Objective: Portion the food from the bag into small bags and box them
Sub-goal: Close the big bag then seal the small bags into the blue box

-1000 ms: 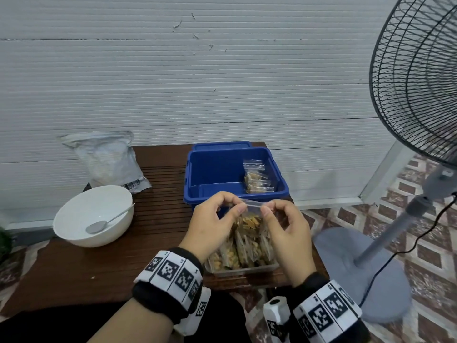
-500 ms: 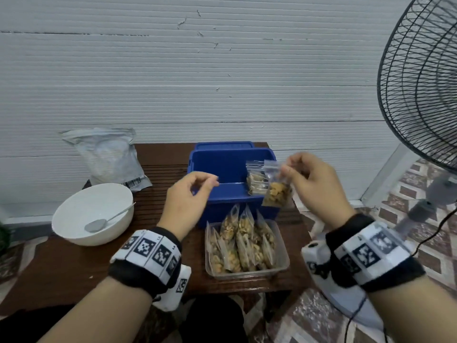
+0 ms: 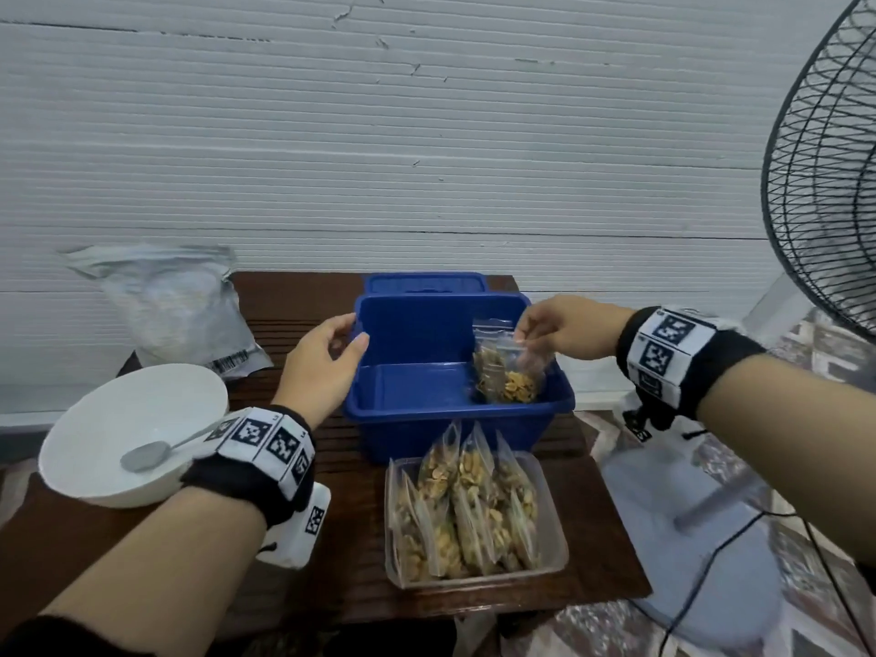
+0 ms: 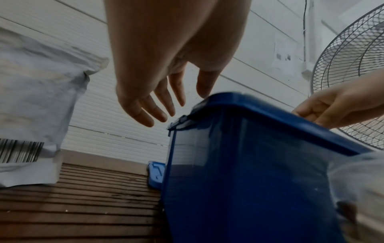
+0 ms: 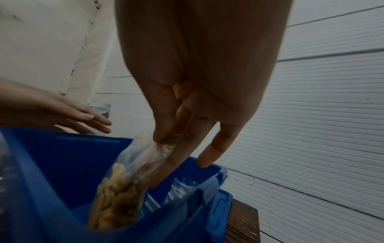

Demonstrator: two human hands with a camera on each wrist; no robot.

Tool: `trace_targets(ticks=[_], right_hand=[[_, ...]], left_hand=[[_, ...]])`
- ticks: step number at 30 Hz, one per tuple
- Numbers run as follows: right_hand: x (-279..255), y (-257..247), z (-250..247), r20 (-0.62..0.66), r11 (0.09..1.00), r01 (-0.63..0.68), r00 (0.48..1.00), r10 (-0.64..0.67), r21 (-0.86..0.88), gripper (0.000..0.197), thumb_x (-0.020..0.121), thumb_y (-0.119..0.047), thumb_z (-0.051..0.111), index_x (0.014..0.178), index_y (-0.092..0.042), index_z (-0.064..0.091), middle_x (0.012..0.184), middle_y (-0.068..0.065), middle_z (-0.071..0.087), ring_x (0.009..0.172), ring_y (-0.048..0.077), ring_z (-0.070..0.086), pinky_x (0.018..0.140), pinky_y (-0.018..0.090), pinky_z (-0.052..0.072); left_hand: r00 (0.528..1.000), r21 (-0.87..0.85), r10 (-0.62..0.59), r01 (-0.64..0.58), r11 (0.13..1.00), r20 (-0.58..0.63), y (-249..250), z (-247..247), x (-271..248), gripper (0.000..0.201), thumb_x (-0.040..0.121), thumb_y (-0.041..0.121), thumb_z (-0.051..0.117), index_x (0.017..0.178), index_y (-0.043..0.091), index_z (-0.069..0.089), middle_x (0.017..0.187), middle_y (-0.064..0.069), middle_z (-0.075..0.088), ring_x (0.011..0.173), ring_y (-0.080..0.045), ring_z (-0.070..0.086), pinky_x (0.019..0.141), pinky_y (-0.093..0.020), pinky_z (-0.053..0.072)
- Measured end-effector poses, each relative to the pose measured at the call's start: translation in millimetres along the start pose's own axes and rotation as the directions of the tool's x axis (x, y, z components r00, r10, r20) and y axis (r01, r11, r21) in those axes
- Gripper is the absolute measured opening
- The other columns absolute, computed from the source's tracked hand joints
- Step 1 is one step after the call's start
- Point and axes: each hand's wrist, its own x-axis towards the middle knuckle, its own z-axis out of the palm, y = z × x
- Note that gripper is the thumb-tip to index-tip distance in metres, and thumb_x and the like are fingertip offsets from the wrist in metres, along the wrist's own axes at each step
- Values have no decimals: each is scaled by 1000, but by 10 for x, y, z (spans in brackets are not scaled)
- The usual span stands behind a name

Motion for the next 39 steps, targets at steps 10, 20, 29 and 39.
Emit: trace_targets(ticks=[10,20,29,39], right_hand=[[169,-19,246,168,952,19,985,33,-304,21,91,-4,49,99,-20,60,101,-1,67,96,18,60,89,33,48],[154,-63,330,129,876,38,991,28,-481,18,88,-14,57,97,-24,69,95,-9,70,90,10,57,84,21,34],[165,-59,322,140,845,98,990,-28,-525,12,86,-32,68,95,-25,71,86,-12,62,82,6,50,80,22,35],[-73,-162,407,-254,980,144,951,-175,-135,11,90,-30,61,85,-21,65,73,-12,59,75,11,56,71,25,42]], left_hand=[[996,102,14,-24,994,90,-146,126,81,54,99,29,49,149,18,32,153,2,35,139,-17,33,115,-36,29],[996,52,-2,-2,999,85,-188,137,79,53,100,29,47,149,20,31,152,2,35,139,-16,34,115,-40,31],[997,61,-4,-1,998,76,-169,142,64,53,100,29,46,150,19,31,153,2,34,140,-15,32,115,-37,29],[996,81,36,-29,996,-78,-123,138,-94,43,97,33,51,138,19,50,136,1,55,124,-14,50,106,-40,42]])
